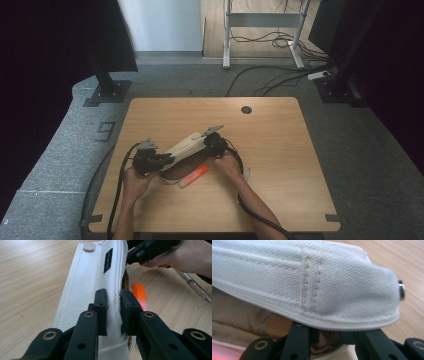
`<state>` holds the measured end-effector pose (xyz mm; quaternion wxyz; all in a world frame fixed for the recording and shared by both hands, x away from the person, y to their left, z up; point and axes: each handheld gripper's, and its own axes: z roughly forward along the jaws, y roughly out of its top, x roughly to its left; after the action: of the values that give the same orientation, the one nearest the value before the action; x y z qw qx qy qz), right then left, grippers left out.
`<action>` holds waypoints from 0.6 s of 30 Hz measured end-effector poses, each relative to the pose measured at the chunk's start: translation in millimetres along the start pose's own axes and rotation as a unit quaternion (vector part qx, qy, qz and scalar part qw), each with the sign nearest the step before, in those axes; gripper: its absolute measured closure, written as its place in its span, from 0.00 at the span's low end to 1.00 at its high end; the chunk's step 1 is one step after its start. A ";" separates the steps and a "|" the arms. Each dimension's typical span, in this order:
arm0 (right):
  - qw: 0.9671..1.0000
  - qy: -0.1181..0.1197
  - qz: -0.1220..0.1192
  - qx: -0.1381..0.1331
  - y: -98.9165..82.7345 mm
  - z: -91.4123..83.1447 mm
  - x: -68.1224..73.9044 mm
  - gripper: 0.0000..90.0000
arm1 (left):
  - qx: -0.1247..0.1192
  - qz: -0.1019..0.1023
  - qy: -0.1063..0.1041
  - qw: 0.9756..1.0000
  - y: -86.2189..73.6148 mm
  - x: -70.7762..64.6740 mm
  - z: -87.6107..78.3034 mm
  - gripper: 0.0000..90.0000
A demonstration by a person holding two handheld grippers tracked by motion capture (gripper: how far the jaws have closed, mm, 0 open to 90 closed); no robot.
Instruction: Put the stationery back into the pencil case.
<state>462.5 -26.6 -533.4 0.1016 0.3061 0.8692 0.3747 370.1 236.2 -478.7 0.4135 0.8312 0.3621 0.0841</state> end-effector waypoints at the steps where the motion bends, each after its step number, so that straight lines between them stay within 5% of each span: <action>1: 1.000 0.002 -0.001 -0.001 -0.2 -0.2 -0.1 0.76 | 0.000 0.000 0.000 1.000 0.1 -0.2 0.1 0.85; 8: 1.000 0.015 0.007 -0.005 -2.4 -10.3 -2.2 0.56 | 0.000 -0.001 0.000 1.000 0.1 0.3 -0.2 0.85; 18: 1.000 0.022 -0.014 -0.001 -5.4 -29.0 -1.6 0.41 | 0.000 -0.002 -0.003 1.000 -0.7 0.8 -0.2 0.85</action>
<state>449.5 -47.6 -517.1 0.0882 0.2858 0.8750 0.3807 370.2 237.1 -479.2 0.4148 0.8305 0.3628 0.0811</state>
